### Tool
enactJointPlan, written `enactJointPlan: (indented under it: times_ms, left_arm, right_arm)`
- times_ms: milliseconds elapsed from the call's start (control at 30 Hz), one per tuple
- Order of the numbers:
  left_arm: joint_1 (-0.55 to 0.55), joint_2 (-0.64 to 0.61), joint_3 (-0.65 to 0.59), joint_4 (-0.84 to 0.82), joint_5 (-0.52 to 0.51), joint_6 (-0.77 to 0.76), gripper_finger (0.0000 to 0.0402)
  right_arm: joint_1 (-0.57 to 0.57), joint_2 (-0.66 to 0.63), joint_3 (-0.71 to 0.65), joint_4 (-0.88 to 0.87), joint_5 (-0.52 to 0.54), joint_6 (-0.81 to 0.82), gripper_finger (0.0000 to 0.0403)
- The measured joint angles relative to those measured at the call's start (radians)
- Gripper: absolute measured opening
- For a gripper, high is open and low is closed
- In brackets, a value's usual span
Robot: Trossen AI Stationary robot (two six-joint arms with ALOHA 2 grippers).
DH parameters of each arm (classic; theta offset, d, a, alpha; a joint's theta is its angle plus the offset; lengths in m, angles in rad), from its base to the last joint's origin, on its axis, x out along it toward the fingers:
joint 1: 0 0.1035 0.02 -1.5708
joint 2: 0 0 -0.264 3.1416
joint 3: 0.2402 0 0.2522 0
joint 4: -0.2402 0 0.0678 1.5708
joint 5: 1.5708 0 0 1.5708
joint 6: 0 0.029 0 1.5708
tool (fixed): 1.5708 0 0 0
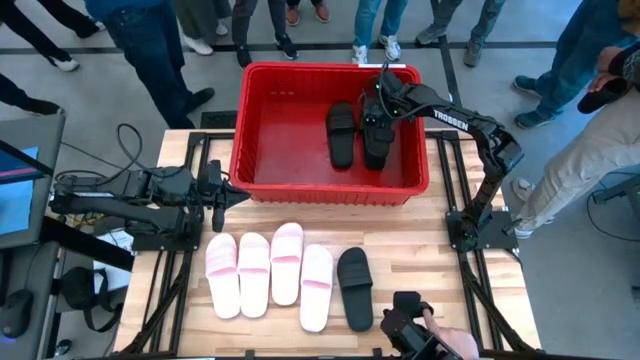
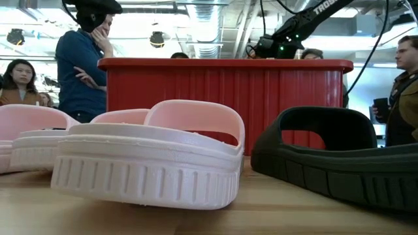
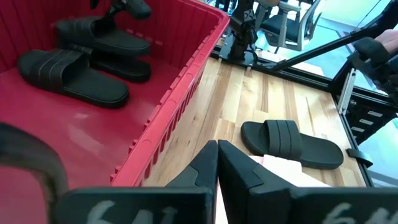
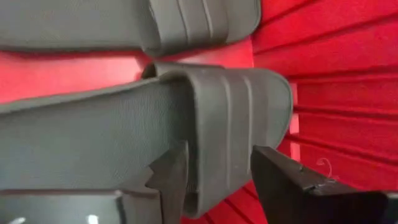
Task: Pick and place slides into bin
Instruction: Put the black slide into the red container
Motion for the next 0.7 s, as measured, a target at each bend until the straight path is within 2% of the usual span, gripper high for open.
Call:
enactJointPlan:
  times_ms: [200, 700]
  left_arm:
    - [0.000, 0.000, 0.000, 0.000, 0.000, 0.003, 0.0000]
    - [0.000, 0.000, 0.000, -0.001, 0.024, 0.013, 0.0000]
  right_arm:
    - [0.000, 0.000, 0.039, -0.052, -0.017, -0.010, 0.0170]
    - [0.013, 0.000, 0.040, -0.127, -0.026, 0.009, 0.0172]
